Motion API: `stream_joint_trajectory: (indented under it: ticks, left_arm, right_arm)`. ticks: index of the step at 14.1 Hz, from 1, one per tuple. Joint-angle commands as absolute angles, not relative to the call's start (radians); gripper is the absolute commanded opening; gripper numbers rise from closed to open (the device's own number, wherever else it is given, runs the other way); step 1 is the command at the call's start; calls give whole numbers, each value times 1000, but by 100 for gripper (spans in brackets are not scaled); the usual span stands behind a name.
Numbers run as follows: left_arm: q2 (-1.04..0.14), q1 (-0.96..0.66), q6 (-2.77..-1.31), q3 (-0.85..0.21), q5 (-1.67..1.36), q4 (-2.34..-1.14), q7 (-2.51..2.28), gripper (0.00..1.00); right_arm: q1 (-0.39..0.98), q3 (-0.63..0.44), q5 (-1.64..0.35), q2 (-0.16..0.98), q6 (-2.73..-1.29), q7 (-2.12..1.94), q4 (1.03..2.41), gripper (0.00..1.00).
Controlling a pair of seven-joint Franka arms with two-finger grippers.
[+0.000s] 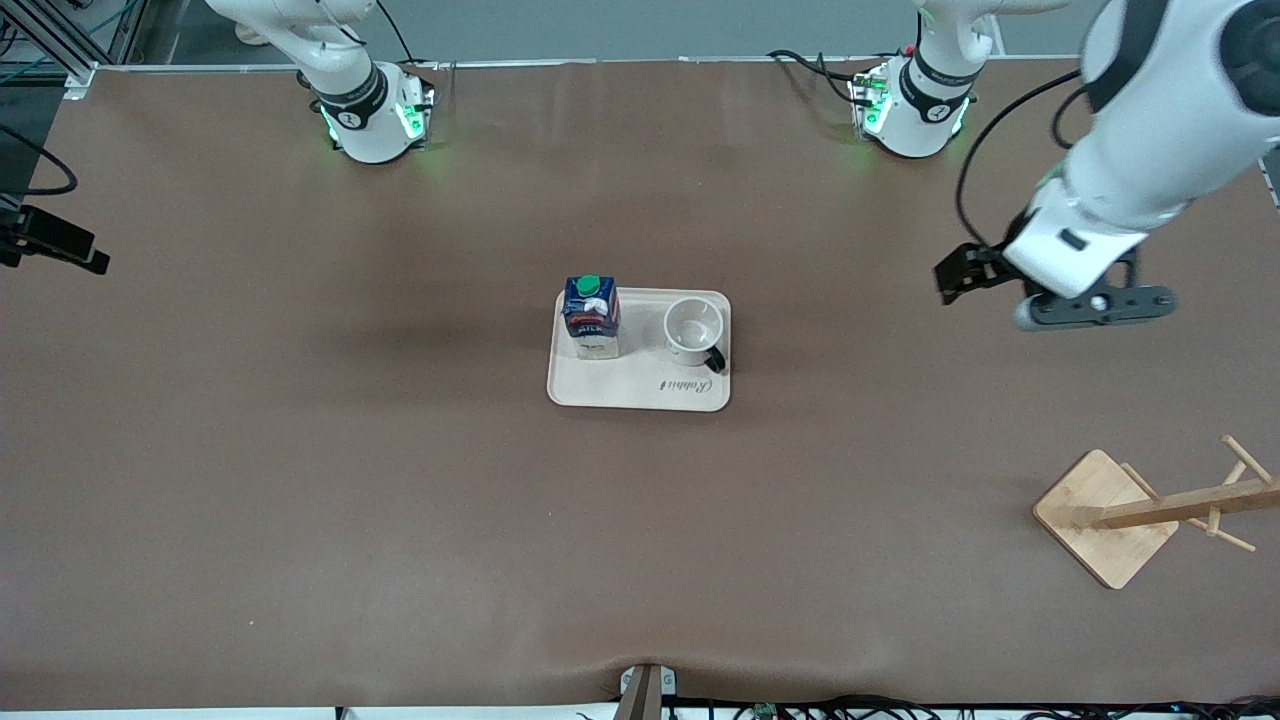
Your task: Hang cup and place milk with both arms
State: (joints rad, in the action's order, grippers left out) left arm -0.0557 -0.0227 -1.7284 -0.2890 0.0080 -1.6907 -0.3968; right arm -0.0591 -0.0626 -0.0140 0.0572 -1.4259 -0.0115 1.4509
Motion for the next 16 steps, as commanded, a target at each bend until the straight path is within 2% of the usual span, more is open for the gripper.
stream_joint_trajectory:
  ticks: [1, 4, 6, 9, 11, 16]
  left_arm:
    - [-31, -31, -1862, -343, 2, -1813, -517, 100]
    - [-37, -38, -1992, -423, 21, -1911, -632, 100]
    - [-66, -64, -2019, -445, 75, -1927, -716, 88]
    - [-145, -138, -2078, -448, 97, -1927, -898, 80]
    - [-198, -175, -2123, -448, 97, -1928, -978, 79]
    - [-316, -259, -2209, -448, 173, -1931, -1205, 80]
  right_arm:
    - [-67, -60, -18, 67, -1413, -25, 1427, 100]
    - [-66, -61, -9, 67, -1419, -25, 1430, 100]
    - [-67, -61, -11, 71, -1422, -23, 1433, 100]
    - [-71, -61, -12, 95, -1433, -23, 1430, 100]
    - [-63, -61, -15, 97, -1479, -26, 1430, 100]
    - [-58, -58, -21, 129, -1488, -21, 1437, 100]
